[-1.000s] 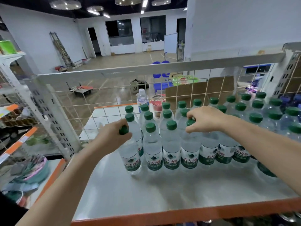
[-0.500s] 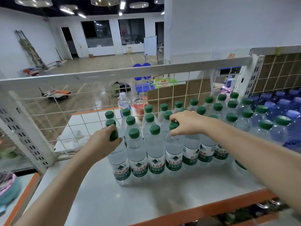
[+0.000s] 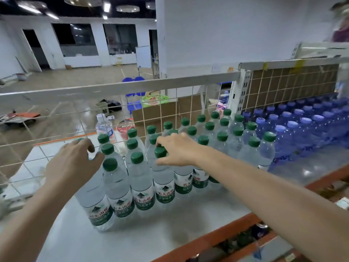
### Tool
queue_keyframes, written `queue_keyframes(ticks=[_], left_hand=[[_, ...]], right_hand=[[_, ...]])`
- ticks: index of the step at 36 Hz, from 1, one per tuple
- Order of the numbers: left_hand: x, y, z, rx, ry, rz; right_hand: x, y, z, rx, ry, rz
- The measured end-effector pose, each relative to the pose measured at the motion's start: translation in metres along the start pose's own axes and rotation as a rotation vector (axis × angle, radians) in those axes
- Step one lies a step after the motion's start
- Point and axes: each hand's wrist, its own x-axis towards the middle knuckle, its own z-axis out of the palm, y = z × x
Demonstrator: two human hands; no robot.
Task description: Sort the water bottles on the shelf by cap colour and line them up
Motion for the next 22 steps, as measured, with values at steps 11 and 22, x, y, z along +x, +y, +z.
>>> queue_keyframes(ticks=[11, 22], left_hand=[[0.007, 0.063, 0.003, -0.134, 0.031, 0.225], [-0.020, 0.163, 0.022, -0.238, 0.055, 0.230]], right_hand=[[-0.031, 0.035, -0.025, 0.228, 0.134, 0.034], [-0.063, 0.120, -0.039, 0.307, 0.132, -0.031]])
